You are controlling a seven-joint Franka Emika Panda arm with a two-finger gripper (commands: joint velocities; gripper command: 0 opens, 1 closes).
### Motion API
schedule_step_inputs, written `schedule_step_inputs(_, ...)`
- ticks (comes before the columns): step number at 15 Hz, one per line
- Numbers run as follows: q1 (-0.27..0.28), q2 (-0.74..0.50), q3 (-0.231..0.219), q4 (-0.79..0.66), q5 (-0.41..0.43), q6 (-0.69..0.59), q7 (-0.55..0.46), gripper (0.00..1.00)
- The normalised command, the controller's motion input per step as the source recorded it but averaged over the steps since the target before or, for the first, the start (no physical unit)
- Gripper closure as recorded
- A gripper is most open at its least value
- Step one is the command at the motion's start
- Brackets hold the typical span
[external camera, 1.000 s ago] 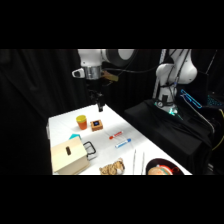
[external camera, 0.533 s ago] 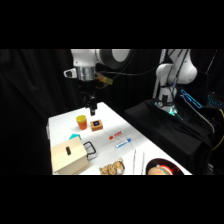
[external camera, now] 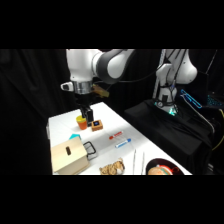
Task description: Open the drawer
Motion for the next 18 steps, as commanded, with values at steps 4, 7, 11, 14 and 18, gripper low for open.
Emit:
schedule_step_inputs(4, -0.050, 0.20, 0.056, 0.17, 0.141, 0.15, -0.12, 0.00)
schedule_step_inputs(7, -0.071, 0.28, 0.061, 0.21, 0.139, 0.19, -0.13, 0.00)
schedule_step_inputs(11, -0.083, 0.31, 0.080, 0.25, 0.118, 0.19, -0.15, 0.00)
schedule_step_inputs(14, -0.114, 0.27, 0.097, 0.24, 0.118, 0.20, -0.19, 0.00)
schedule_step_inputs(18, -0.156, 0.15, 0.120, 0.12, 0.147, 0.22, -0.24, 0.00)
